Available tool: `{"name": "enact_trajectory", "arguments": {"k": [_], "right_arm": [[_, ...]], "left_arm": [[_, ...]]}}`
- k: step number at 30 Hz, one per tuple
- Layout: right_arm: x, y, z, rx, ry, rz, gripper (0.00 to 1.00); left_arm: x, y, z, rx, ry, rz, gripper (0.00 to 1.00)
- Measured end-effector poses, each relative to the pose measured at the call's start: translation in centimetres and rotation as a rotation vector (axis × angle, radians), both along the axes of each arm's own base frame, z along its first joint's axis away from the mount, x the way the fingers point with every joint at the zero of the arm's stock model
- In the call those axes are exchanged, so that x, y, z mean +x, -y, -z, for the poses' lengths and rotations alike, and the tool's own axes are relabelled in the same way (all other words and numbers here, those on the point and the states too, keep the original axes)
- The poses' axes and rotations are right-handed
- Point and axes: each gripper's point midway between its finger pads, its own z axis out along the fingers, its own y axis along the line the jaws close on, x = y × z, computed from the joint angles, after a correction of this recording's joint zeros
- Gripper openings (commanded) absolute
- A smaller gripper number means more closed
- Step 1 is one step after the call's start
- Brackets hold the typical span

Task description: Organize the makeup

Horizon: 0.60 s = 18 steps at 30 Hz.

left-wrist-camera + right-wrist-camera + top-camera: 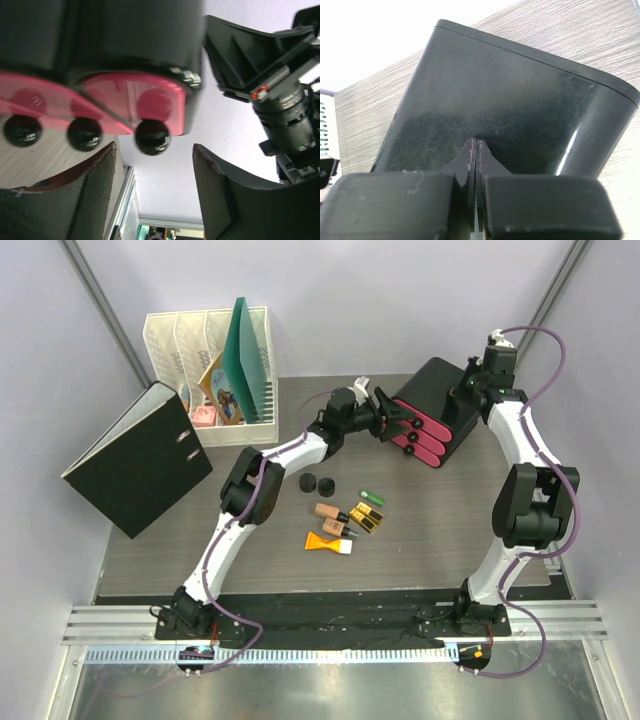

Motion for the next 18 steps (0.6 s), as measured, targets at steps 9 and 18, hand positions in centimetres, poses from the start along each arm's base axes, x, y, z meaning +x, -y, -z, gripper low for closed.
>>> {"name": "enact_trajectory", "arguments": {"k": [9,18], "right_arm": [[0.1,-0.1,0.0,0.006,0.004,-0.005,0.01],[0.2,-0.3,0.1,0.011,0.004,-0.012,0.01]], "left_arm": [[-0.2,1.4,-0.7,-0.019,0.025,0.011,0.51],[-1.0,2.6,0.1,-0.019,0.019,0.03,0.36]]}}
